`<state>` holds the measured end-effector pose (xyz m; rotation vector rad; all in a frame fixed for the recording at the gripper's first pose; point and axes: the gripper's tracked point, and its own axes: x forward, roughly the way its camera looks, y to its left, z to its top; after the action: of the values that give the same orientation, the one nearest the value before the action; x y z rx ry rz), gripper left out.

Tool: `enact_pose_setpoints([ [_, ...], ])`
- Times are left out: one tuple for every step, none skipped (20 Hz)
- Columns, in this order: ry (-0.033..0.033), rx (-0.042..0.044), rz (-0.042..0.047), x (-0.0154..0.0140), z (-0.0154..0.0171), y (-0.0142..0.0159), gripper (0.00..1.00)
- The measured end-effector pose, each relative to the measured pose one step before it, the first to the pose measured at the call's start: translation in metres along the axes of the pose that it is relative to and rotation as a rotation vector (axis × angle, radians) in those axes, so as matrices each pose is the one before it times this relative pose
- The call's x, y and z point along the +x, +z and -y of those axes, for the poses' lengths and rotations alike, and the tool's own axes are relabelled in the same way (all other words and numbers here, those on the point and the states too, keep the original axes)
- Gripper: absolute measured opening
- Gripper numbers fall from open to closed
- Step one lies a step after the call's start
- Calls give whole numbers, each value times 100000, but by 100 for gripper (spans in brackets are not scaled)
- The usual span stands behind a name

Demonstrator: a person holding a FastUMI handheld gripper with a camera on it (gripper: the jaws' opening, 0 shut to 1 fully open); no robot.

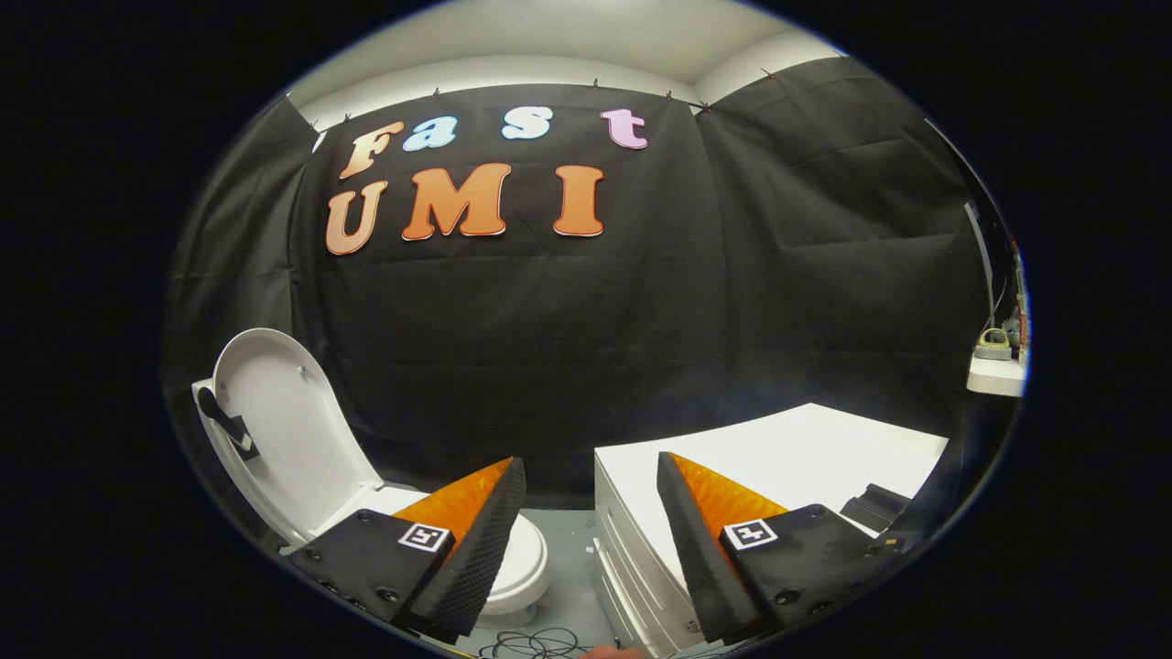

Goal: Open the toilet lid.

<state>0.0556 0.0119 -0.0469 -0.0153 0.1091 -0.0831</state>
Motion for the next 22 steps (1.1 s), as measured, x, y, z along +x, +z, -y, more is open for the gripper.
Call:
enact_pose_setpoints([
  [62,32,-119,49,-114,-35,93],
  [78,46,-61,237,-125,95,93],
  [112,15,-163,-134,124,-95,93],
  [13,86,-148,-130,11,-78,93],
  [94,186,-263,40,-44,-42,93],
  [-16,106,-141,-28,146,-125,93],
  [4,46,-96,108,-67,-49,93],
  [-35,27,106,11,40,45,93],
  [-74,-11,101,41,-65,49,93],
  [10,-13,-25,-166,97,-86,93],
  [-97,-38,-52,-73,81,-30,93],
  [-79,-39,-85,48,27,-75,93],
  [-16,38,-114,96,-60,-59,93],
  [-6,54,-199,76,-7,50,93],
  [20,31,-105,-40,-12,-56,93],
  [14,-34,-64,-37,41,-38,93],
  [31,-41,-22,116,-102,9,93],
  [87,-18,-57,88,-36,53,93],
  [101,-46,-7,-68,54,-167,93],
  [-17,-106,-59,-83,124,62,93],
  [20,-98,74,-77,59,-20,93],
  [14,-3,-80,-30,12,-13,93],
])
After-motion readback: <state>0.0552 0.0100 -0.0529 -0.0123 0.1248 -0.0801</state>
